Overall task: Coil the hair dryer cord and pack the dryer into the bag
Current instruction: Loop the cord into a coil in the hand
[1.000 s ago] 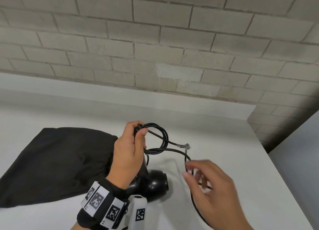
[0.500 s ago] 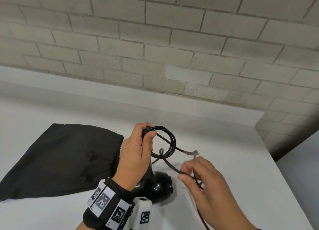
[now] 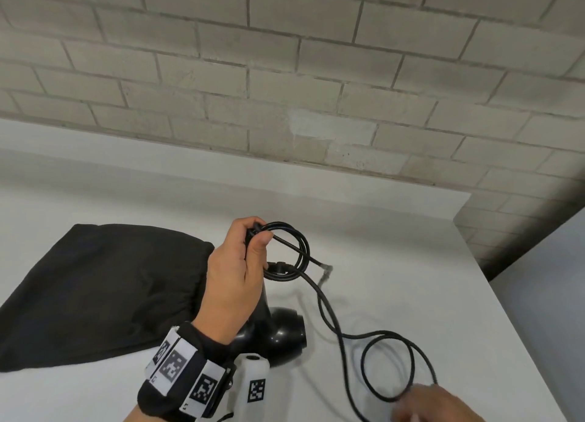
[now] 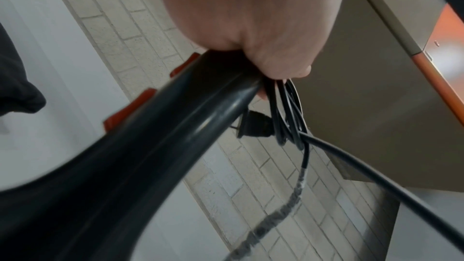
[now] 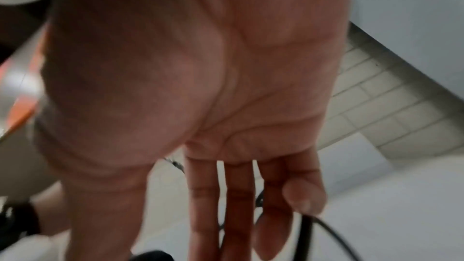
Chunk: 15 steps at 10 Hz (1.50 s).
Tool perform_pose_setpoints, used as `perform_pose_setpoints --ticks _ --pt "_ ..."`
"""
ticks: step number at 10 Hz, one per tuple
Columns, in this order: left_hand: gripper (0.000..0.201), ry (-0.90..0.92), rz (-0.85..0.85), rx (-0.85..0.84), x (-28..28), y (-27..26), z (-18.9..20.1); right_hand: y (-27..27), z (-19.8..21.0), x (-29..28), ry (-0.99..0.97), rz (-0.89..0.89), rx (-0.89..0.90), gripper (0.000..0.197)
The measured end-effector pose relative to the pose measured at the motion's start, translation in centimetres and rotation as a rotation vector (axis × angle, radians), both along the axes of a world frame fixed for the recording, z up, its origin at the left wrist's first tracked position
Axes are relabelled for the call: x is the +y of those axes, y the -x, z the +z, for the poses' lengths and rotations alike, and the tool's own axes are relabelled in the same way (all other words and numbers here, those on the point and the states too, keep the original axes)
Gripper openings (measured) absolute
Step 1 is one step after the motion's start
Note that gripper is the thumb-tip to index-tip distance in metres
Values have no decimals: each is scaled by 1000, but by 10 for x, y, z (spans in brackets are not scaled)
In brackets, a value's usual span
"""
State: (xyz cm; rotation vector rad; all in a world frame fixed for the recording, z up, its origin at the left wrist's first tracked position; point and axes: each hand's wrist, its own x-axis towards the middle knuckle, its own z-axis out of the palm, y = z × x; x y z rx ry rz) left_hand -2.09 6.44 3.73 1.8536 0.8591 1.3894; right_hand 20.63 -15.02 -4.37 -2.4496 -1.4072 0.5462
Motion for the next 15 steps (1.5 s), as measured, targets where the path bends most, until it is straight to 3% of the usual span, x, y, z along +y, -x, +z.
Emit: perform_pose_setpoints --ticks 1,2,4,5,6,7,8,9,10,11,12,13,15 --pt "16 -17 -11 5 -4 1 3 40 72 22 -89 213 287 40" --pt "13 -31 -7 20 -5 3 3 74 82 52 -292 192 472 52" --pt "13 -66 9 62 -6 5 2 119 101 90 -371 183 1020 20" --pt "13 -60 23 70 -6 4 2 122 113 79 -481 209 1003 21" --pt "12 -47 14 50 -6 4 3 109 118 58 -571 219 793 41" --pt "13 -31 8 36 -6 3 3 89 118 37 -561 115 636 59" --pt "16 -41 15 32 -7 3 1 64 103 27 -484 17 483 51" --pt "14 -44 10 26 -7 3 1 38 75 29 -401 -1 266 28" --pt "21 -45 0 26 -9 3 2 31 59 41 -422 81 29 39" --pt "27 -53 -13 26 -11 4 2 48 65 63 -541 182 33 49" --pt "22 -61 -19 20 -12 5 3 71 76 84 -538 321 131 43" --pt "15 -42 -16 -1 -13 5 4 87 87 90 -602 419 221 18" --pt "19 -26 -7 -39 -15 3 3 90 120 77 -774 619 3 16"
